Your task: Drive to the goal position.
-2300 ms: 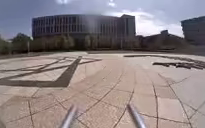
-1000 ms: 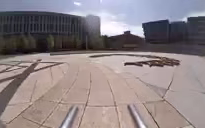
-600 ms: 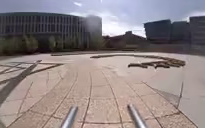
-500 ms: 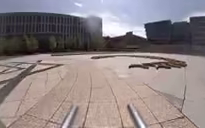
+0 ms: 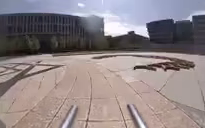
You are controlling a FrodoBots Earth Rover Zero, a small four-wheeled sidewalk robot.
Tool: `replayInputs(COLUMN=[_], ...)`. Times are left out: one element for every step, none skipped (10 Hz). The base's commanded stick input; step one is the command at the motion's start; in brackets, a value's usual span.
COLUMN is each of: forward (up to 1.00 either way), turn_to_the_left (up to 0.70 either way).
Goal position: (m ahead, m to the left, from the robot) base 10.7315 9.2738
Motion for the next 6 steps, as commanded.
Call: replayInputs(forward=[0.70,0.70,0.70,0.70,0.70,0.70], turn_to_the_left=[0.00,0.00,0.00,0.00,0.00,0.00])
